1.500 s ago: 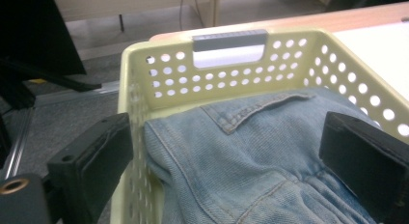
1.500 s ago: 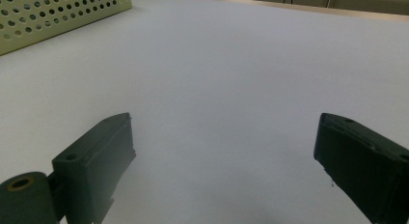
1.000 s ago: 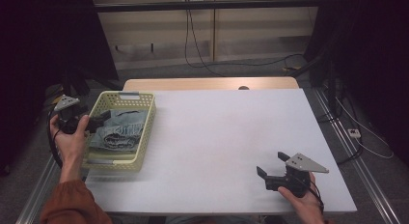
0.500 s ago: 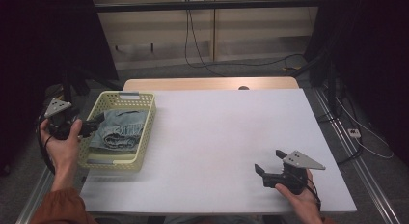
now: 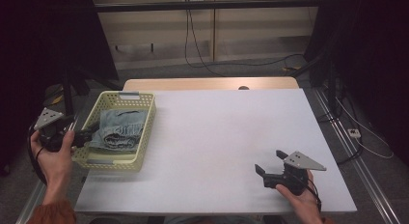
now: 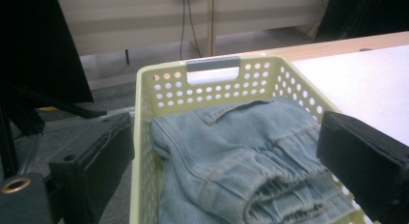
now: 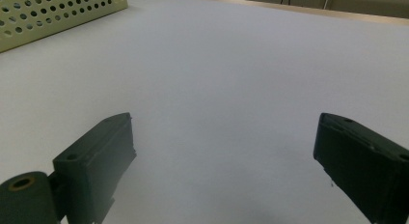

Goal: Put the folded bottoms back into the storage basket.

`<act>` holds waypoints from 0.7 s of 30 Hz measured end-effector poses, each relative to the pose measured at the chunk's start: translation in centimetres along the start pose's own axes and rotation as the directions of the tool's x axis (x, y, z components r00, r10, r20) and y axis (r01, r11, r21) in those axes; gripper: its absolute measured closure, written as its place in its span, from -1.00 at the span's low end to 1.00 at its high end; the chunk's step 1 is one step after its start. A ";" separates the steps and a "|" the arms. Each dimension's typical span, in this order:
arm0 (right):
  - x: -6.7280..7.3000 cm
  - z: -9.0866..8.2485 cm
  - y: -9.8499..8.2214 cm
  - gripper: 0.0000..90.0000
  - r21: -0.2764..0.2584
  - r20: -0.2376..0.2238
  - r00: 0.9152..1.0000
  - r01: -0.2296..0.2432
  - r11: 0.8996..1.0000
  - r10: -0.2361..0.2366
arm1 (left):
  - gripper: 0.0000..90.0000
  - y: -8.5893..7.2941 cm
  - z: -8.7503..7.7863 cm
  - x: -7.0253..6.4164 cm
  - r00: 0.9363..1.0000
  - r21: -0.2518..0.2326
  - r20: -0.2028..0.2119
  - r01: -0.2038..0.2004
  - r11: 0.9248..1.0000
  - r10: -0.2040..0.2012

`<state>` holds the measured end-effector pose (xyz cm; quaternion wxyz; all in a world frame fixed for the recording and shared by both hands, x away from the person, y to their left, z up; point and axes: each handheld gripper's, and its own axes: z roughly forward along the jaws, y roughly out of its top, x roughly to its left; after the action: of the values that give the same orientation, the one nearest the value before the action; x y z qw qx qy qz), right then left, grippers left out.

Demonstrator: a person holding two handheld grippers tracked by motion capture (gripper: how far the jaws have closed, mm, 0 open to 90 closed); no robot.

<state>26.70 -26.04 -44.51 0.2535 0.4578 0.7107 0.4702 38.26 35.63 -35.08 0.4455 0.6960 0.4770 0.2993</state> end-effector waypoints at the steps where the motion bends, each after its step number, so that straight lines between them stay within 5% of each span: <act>1: 0.0 0.0 0.0 -0.84 -0.002 0.000 1.000 -0.002 1.000 0.002 | -0.86 -0.1 -0.2 -0.1 1.000 -0.001 -0.003 -0.002 1.000 0.002; 21: 0.2 -0.1 0.0 -0.84 -0.007 -0.010 1.000 0.008 1.000 -0.008 | -0.86 -1.6 -3.0 -2.9 0.999 -0.010 0.026 -0.046 0.999 0.046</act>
<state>26.55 -25.89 -44.43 0.2534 0.4518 0.7120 0.4739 34.03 34.19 -35.23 0.4481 0.7086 0.4534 0.3025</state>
